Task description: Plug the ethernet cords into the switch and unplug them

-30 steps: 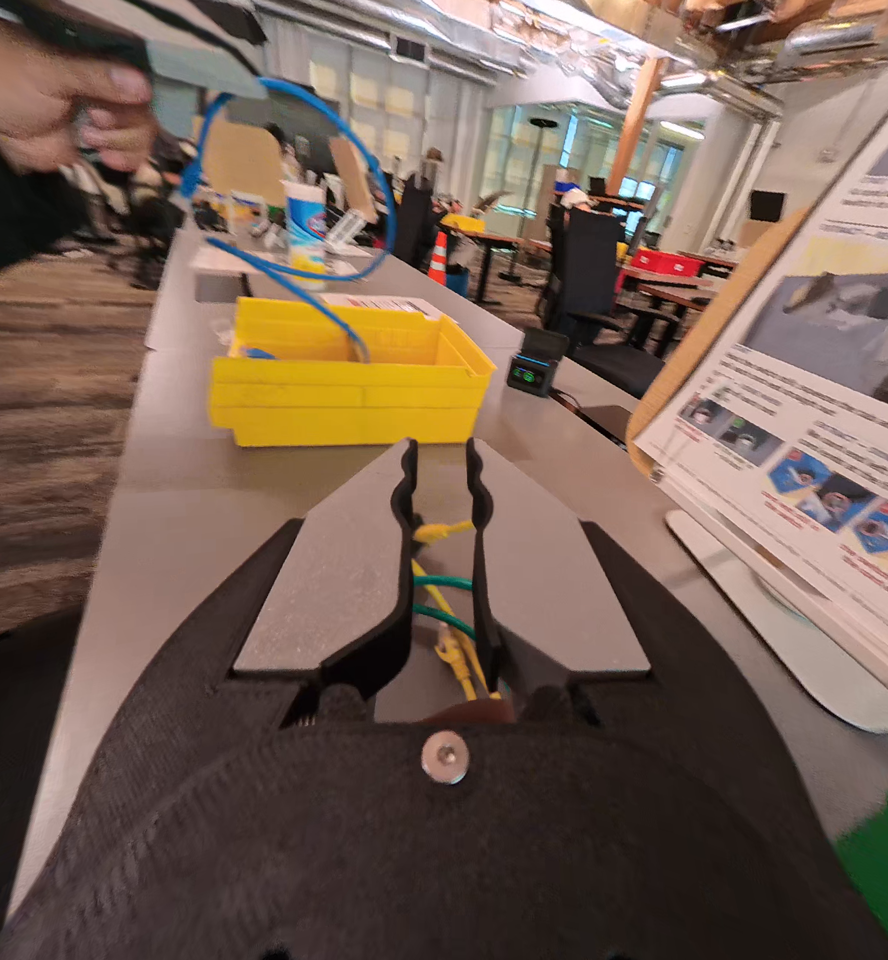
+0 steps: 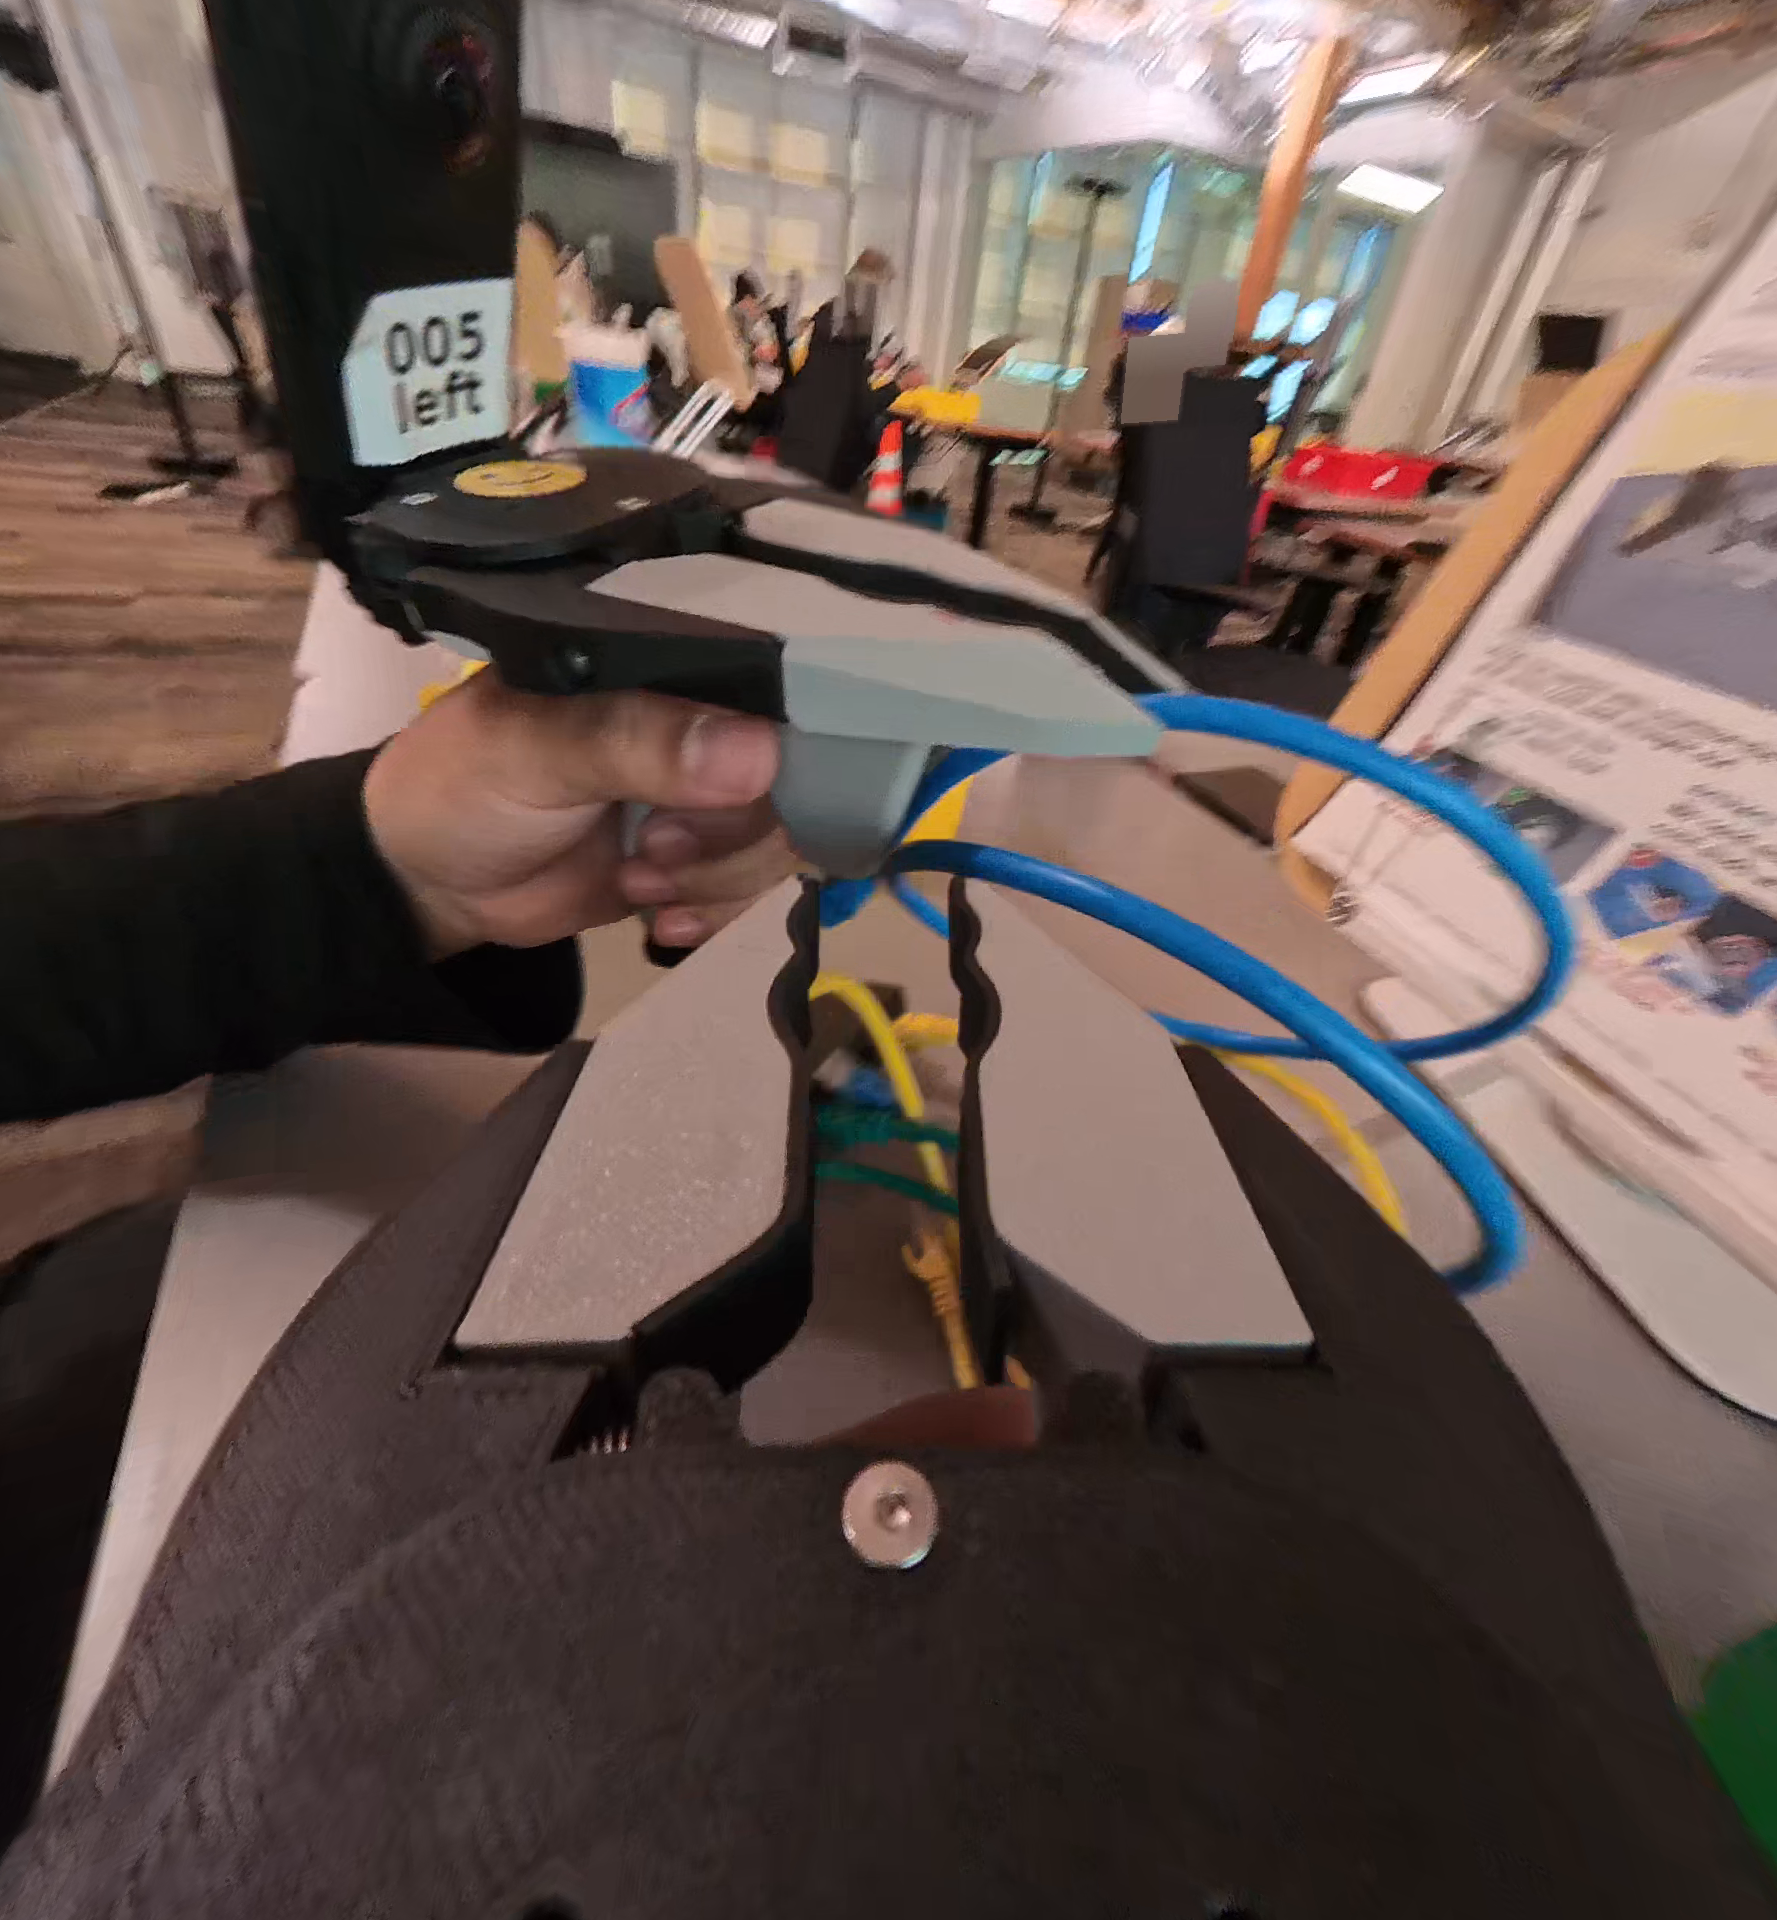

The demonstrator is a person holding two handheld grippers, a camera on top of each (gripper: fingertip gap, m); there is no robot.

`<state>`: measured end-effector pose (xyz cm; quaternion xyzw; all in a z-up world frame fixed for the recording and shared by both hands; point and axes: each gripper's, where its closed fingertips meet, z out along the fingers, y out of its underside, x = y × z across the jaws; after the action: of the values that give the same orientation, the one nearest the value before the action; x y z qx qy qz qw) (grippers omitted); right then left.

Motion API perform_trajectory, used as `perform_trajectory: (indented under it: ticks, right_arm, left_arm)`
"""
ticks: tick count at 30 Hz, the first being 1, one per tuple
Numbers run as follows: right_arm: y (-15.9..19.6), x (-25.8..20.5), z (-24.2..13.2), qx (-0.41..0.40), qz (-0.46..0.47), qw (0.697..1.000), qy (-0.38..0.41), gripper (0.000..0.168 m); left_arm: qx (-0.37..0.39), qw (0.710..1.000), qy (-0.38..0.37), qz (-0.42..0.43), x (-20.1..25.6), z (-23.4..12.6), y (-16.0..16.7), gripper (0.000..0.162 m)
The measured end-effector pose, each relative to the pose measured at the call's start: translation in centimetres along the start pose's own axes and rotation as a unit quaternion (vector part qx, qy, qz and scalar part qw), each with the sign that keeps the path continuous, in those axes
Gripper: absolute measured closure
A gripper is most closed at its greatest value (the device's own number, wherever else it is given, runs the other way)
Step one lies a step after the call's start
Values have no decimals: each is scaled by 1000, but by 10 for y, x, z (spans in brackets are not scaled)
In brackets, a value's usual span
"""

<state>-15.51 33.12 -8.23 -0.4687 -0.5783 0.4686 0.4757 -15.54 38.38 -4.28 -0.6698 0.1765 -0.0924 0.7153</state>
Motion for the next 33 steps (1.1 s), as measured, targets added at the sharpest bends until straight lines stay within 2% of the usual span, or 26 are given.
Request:
perform_trajectory:
  ticks: [3, 5, 6, 10, 15, 19, 26, 27, 28, 31, 33]
  right_arm:
    - [21, -4, 10, -52, 2, 999, -10, 147]
    - [24, -1, 14, -59, -5, 998, 5, 147]
    - [21, -1, 15, -49, -9, 999, 11, 146]
    - [13, -3, 18, -23, -10, 1000, 14, 141]
    - [6, -11, 18, 4, 19, 1000, -18, 143]
    - [6, -13, 18, 8, 40, 999, -32, 137]
    - [8, -8, 15, -5, 50, 998, -41, 163]
    - [6, -4, 12, 2, 49, 998, -31, 166]
    - [3, -1, 9, 11, 48, 998, -26, 166]
    - [-3, 10, -1, 31, 54, 998, -10, 166]
    - [-7, 15, -7, 41, 49, 998, -1, 166]
  left_arm:
    - [46, 999, 22, -15, 7, -6, 15, 158]
    - [51, 997, 62, -16, 18, -12, 4, 158]
    - [68, 996, 55, -8, 15, -15, 1, 158]
    - [51, 991, 95, -77, 15, -15, 8, 158]
    - [66, 985, 122, -98, 18, -20, 1, 158]
    - [64, 988, 107, -90, 17, -16, 4, 158]
    - [82, 987, 98, -100, 11, -17, 5, 157]
    - [83, 987, 95, -105, 8, -19, 5, 151]
    - [82, 986, 92, -112, 4, -20, 5, 144]
    - [74, 985, 92, -128, -3, -22, 6, 144]
    - [56, 987, 81, -125, -8, -20, 14, 136]
